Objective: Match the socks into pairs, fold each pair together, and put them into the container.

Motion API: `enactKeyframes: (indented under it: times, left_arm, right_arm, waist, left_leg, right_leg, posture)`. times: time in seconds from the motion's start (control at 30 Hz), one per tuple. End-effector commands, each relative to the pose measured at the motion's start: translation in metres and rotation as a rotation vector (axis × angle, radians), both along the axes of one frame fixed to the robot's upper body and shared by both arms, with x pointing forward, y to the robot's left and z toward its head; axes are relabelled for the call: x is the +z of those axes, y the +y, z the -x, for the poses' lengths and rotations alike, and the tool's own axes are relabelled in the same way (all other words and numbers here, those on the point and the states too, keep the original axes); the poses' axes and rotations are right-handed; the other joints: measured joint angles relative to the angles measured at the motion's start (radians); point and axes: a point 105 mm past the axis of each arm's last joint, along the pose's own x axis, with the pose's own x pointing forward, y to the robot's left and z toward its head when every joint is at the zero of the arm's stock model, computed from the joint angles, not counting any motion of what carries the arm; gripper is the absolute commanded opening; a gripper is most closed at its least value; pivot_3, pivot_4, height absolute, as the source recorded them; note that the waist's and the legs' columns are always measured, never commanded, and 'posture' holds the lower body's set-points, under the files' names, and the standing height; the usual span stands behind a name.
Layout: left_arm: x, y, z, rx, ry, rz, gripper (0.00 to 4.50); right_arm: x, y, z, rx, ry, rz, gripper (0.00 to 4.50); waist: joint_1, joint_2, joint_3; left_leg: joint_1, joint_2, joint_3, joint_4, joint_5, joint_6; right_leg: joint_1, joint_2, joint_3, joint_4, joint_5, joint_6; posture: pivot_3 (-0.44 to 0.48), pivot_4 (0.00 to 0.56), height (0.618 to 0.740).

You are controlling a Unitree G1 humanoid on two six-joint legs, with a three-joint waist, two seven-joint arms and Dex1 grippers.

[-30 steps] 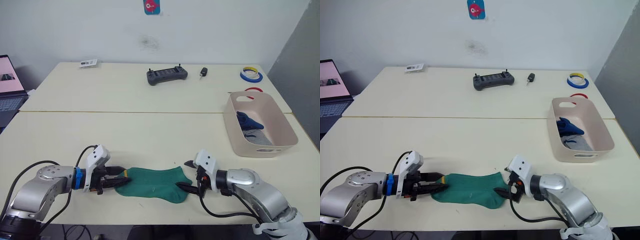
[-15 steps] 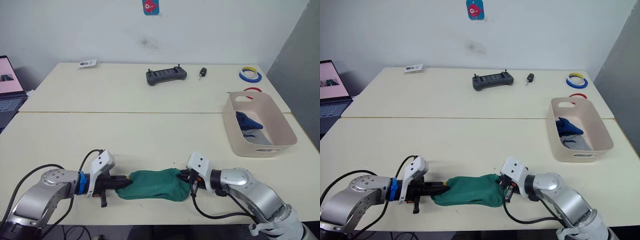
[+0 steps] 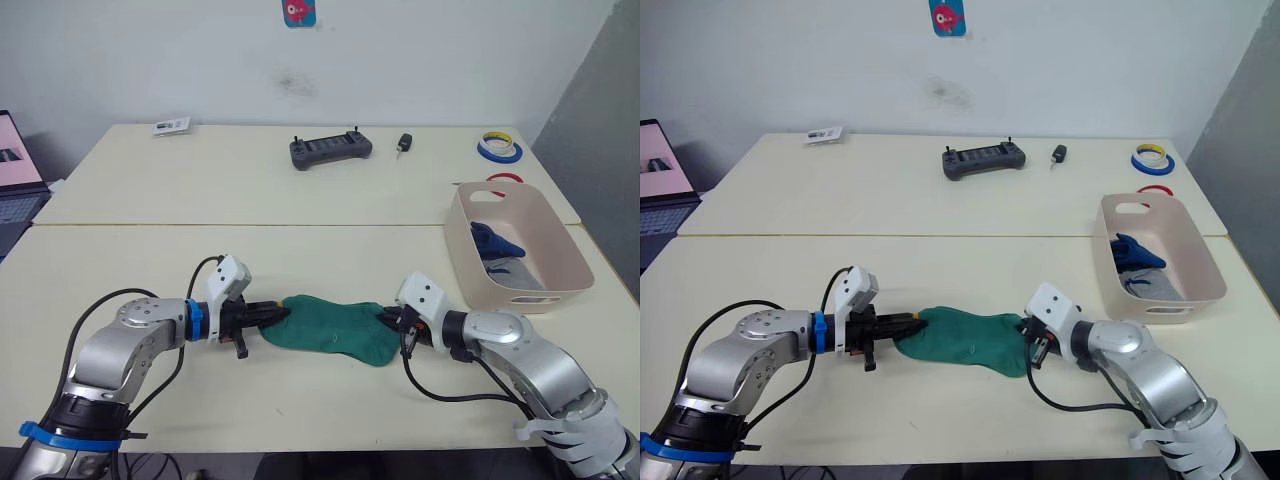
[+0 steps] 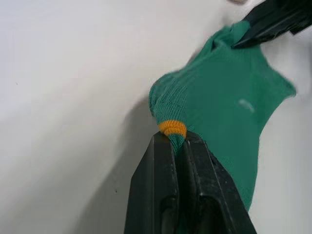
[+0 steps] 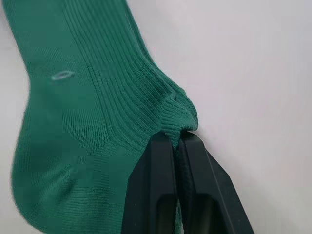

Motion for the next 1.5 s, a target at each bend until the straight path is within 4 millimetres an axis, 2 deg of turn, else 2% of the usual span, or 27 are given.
enactKeyframes:
  times: [0.03, 0.2, 0.23, 0.27, 0.37, 0.47, 0.57, 0.73, 0.77, 0.8, 0.87, 0.93, 1.0, 1.13, 1.27, 1.4, 1.5]
  left_arm:
    - [-0.01, 0.007, -0.007, 0.006, -0.006, -0.045, 0.0]
    - [-0.018, 0.01, -0.018, 0.035, -0.002, -0.032, 0.0]
    - [-0.017, 0.011, -0.019, 0.031, -0.018, -0.039, 0.0]
    - [-0.015, 0.012, -0.021, 0.037, -0.031, -0.036, 0.57]
    - [-0.005, 0.02, -0.024, 0.066, -0.068, -0.018, 1.43]
    - [0.003, 0.027, -0.018, 0.059, -0.094, -0.015, 2.33]
    - [0.018, 0.031, -0.01, 0.034, -0.13, 0.002, 2.34]
    - [0.046, 0.019, -0.008, -0.026, -0.198, 0.078, 2.34]
    - [0.051, 0.015, -0.008, -0.04, -0.204, 0.097, 1.96]
    - [0.055, 0.011, -0.007, -0.063, -0.21, 0.102, 1.76]
    - [0.054, 0.004, -0.005, -0.109, -0.211, 0.078, 1.18]
    - [0.046, -0.001, -0.002, -0.148, -0.199, 0.037, 0.41]
    - [0.034, -0.004, -0.002, -0.165, -0.189, 0.008, 0.01]
    - [0.014, -0.006, -0.004, -0.181, -0.169, -0.037, 0.01]
    - [-0.012, -0.004, -0.005, -0.181, -0.13, -0.082, 0.01]
    - [-0.027, -0.005, -0.004, -0.197, -0.113, -0.11, 0.01]
    - [-0.03, -0.005, -0.003, -0.199, -0.111, -0.11, 0.01]
  right_arm:
    - [0.004, 0.002, -0.009, -0.02, -0.022, -0.002, 0.04]
    - [-0.002, 0.0, -0.017, -0.043, -0.034, 0.026, 0.04]
    - [-0.002, 0.0, -0.018, -0.043, -0.042, 0.027, 0.54]
    - [0.0, 0.0, -0.018, -0.04, -0.046, 0.022, 0.74]
    - [0.009, -0.001, -0.016, -0.042, -0.069, 0.0, 1.79]
    - [0.021, -0.005, -0.015, -0.066, -0.109, -0.033, 2.82]
    - [0.032, -0.011, -0.01, -0.085, -0.151, -0.071, 3.87]
    - [0.043, -0.015, -0.001, -0.119, -0.197, -0.134, 3.87]
    - [0.043, -0.016, 0.001, -0.129, -0.205, -0.143, 3.92]
    - [0.044, -0.017, 0.002, -0.138, -0.212, -0.152, 3.92]
    - [0.043, -0.017, 0.006, -0.15, -0.214, -0.161, 3.92]
    - [0.041, -0.018, 0.009, -0.159, -0.211, -0.168, 3.92]
    - [0.038, -0.017, 0.013, -0.17, -0.206, -0.178, 3.92]
    - [0.031, -0.017, 0.02, -0.225, -0.17, -0.215, 3.92]
    - [0.013, -0.017, 0.027, -0.343, -0.033, -0.304, 3.92]
    - [0.0, -0.018, 0.023, -0.428, 0.007, -0.293, 3.92]
    - [-0.007, -0.019, 0.021, -0.459, 0.023, -0.278, 3.92]
  waist:
    - [0.001, 0.0, 0.0]
    - [0.006, 0.0, 0.0]
    - [0.006, 0.0, 0.0]
    - [0.006, 0.0, 0.0]
    - [0.005, 0.0, 0.0]
    - [0.003, 0.0, 0.0]
    - [0.004, 0.0, 0.0]
    - [0.01, 0.0, 0.0]
    - [0.01, 0.0, 0.0]
    - [0.009, 0.0, 0.0]
    - [0.008, 0.0, 0.0]
    - [0.006, 0.0, 0.0]
    - [0.003, 0.0, 0.0]
    - [0.005, 0.0, 0.0]
    - [0.005, 0.001, 0.0]
    - [0.006, 0.001, 0.0]
    - [0.006, 0.001, 0.0]
  left_leg:
    - [0.0, 0.0, 0.0, 0.0, 0.0, 0.0]
    - [0.0, -0.001, 0.0, 0.001, 0.0, 0.0]
    - [0.0, -0.001, 0.0, 0.001, 0.0, 0.0]
    - [0.001, -0.001, 0.0, 0.001, 0.0, 0.0]
    - [0.001, -0.001, 0.0, 0.001, 0.0, 0.0]
    - [0.0, 0.0, 0.0, 0.001, 0.0, 0.0]
    - [0.0, 0.0, 0.0, 0.001, 0.0, 0.0]
    - [-0.001, 0.0, 0.0, 0.001, 0.0, 0.0]
    - [-0.001, -0.001, 0.0, 0.001, 0.0, 0.0]
    - [-0.001, -0.001, 0.0, 0.001, 0.0, 0.0]
    - [-0.001, -0.001, 0.0, 0.001, 0.0, 0.0]
    - [-0.001, -0.001, 0.0, 0.001, 0.0, 0.0]
    - [0.0, -0.001, 0.001, 0.001, 0.0, 0.0]
    - [0.0, 0.0, 0.0, 0.001, 0.0, 0.0]
    - [0.0, 0.0, 0.0, 0.001, 0.0, 0.0]
    - [0.0, -0.001, 0.0, 0.001, 0.0, 0.0]
    - [0.001, -0.001, 0.0, 0.001, 0.0, 0.0]
  right_leg:
    - [0.0, 0.0, 0.0, 0.0, 0.0, 0.0]
    - [0.0, -0.001, -0.001, 0.003, 0.0, 0.0]
    - [0.0, -0.001, 0.0, 0.004, 0.0, 0.0]
    - [0.001, -0.001, 0.0, 0.004, 0.0, 0.0]
    - [0.001, -0.001, -0.001, 0.004, 0.0, 0.0]
    - [0.0, -0.001, 0.0, 0.004, 0.0, 0.0]
    - [-0.001, -0.001, 0.0, 0.004, 0.0, 0.0]
    - [0.0, -0.002, -0.001, 0.003, 0.0, 0.0]
    - [0.0, -0.002, -0.001, 0.003, 0.0, 0.0]
    - [0.0, -0.002, -0.001, 0.003, 0.0, 0.0]
    - [0.0, -0.002, -0.001, 0.002, 0.0, 0.0]
    - [0.0, -0.002, 0.0, 0.002, 0.0, 0.0]
    - [0.0, -0.002, 0.0, 0.002, 0.0, 0.0]
    - [0.0, -0.001, 0.0, 0.003, 0.0, 0.0]
    - [0.0, -0.001, 0.0, 0.003, 0.0, 0.0]
    - [0.0, -0.001, 0.0, 0.003, 0.0, 0.0]
    - [0.001, -0.001, 0.0, 0.003, 0.0, 0.0]
  posture:
    - [0.0, 0.15, 0.74]
    - [0.0, 0.15, 0.74]
    - [0.0, 0.15, 0.74]
    - [0.0, 0.15, 0.74]
    - [0.0, 0.15, 0.74]
    - [0.0, 0.15, 0.74]
    - [0.0, 0.15, 0.74]
    - [0.0, 0.15, 0.74]
    - [0.0, 0.15, 0.74]
    - [0.0, 0.15, 0.74]
    - [0.0, 0.15, 0.74]
    - [0.0, 0.15, 0.74]
    - [0.0, 0.15, 0.74]
    - [0.0, 0.15, 0.74]
    - [0.0, 0.15, 0.74]
    - [0.0, 0.15, 0.74]
    - [0.0, 0.15, 0.74]
